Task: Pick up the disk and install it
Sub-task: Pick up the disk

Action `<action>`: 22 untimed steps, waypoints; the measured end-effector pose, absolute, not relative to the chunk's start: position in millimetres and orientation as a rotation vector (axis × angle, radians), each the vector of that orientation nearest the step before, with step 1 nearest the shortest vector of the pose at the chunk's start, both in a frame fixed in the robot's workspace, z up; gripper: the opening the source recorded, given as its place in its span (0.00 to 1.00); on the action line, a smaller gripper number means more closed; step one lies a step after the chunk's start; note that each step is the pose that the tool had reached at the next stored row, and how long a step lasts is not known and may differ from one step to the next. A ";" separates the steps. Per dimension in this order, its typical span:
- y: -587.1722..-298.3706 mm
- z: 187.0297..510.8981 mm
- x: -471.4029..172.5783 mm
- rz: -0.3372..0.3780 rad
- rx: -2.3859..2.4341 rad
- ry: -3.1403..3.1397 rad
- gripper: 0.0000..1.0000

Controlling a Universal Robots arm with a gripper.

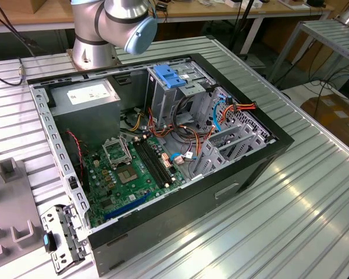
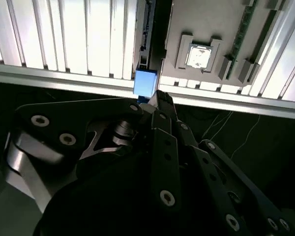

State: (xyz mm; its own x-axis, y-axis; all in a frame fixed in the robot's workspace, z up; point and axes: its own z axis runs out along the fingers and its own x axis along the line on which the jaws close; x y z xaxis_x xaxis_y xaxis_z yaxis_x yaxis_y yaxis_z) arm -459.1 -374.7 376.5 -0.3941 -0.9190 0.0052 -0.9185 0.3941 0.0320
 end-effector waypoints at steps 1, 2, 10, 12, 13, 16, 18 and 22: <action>-374.8 374.5 -459.1 -0.036 1.720 -2.603 0.11; -374.7 372.6 -459.1 -0.035 1.724 -2.602 0.11; -374.7 366.2 -459.1 -0.030 1.802 -2.553 0.11; -374.6 365.5 -459.1 -0.030 1.810 -2.547 0.11; -373.8 365.1 -459.2 -0.030 1.813 -2.545 0.11; -371.2 364.4 -459.1 -0.028 1.826 -2.537 0.11; -370.5 364.1 -459.1 -0.028 1.841 -2.526 0.17; -369.8 361.3 -459.1 -0.027 1.916 -2.469 0.42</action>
State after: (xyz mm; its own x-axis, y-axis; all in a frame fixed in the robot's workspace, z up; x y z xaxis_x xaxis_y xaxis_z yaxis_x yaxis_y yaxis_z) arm -459.1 -369.8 361.3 -0.2483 -0.9687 0.0020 -0.9684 0.2482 0.0237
